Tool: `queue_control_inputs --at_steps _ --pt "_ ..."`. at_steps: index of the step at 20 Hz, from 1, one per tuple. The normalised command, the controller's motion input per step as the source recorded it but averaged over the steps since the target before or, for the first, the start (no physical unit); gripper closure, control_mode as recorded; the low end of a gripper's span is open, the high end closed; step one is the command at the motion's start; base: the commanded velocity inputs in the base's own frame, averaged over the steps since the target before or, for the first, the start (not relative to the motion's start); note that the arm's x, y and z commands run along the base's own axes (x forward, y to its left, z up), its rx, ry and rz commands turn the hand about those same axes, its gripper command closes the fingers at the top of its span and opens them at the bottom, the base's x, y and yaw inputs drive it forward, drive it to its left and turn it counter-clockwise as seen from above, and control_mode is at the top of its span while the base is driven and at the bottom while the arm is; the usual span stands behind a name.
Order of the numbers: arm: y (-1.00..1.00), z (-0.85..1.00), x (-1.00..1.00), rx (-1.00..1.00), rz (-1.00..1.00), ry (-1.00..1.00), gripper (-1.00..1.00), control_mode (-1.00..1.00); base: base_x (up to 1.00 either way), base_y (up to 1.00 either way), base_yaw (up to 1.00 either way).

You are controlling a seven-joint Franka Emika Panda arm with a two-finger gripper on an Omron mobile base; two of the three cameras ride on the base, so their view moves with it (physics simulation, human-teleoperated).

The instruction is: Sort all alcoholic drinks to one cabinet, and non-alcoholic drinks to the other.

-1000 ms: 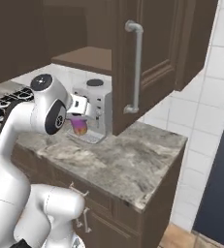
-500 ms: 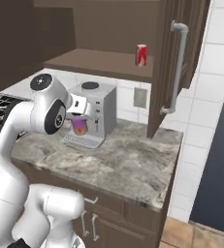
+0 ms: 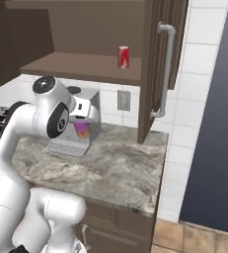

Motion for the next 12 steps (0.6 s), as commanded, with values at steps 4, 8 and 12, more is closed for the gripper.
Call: queue_control_inputs --at_steps 4,8,12 --pt "0.00 0.00 0.00 0.00 0.00 0.00 1.00 1.00 0.58 0.07 -0.12" --pt "0.00 0.00 0.00 0.00 0.00 0.00 1.00 1.00 0.36 0.01 -0.06" --pt "0.02 0.00 -0.01 0.01 0.00 -0.03 1.00 -1.00 0.00 0.00 0.00"
